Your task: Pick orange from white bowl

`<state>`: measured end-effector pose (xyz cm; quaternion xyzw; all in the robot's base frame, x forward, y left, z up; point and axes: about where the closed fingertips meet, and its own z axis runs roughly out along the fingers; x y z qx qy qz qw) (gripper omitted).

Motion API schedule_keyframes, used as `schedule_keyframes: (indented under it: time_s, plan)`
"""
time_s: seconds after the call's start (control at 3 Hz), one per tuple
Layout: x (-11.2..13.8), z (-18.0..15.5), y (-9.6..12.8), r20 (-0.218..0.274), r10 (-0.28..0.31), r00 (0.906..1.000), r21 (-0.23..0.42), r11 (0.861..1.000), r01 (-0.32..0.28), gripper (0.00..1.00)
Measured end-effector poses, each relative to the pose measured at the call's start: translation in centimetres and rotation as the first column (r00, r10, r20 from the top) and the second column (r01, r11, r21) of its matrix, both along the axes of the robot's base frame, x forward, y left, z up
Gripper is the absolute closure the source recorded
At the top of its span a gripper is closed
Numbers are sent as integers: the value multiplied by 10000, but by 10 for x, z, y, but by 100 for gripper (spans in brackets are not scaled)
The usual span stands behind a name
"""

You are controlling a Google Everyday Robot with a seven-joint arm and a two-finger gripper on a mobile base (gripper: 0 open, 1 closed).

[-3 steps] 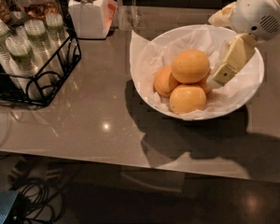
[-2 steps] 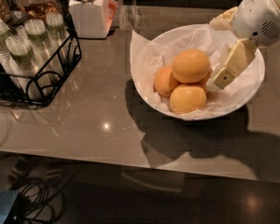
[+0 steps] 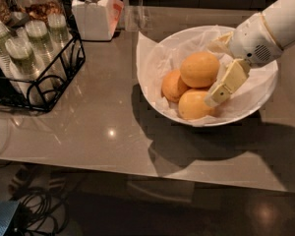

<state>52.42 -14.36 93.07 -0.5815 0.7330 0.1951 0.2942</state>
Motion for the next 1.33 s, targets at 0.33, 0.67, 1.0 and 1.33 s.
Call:
schedule_keyframes:
  time_s: [0.33,0.67,1.0,1.33]
  plan:
    - [6,-16,5,-386,56,9992,177,9998,-49,0]
    - [6,-16,5,-390,57,9992,179,9998,-50,19]
    - [6,-16,5,-390,58,9992,179,9998,-51,42]
    - [6,-16,5,-390,58,9992,179,9998,-51,66]
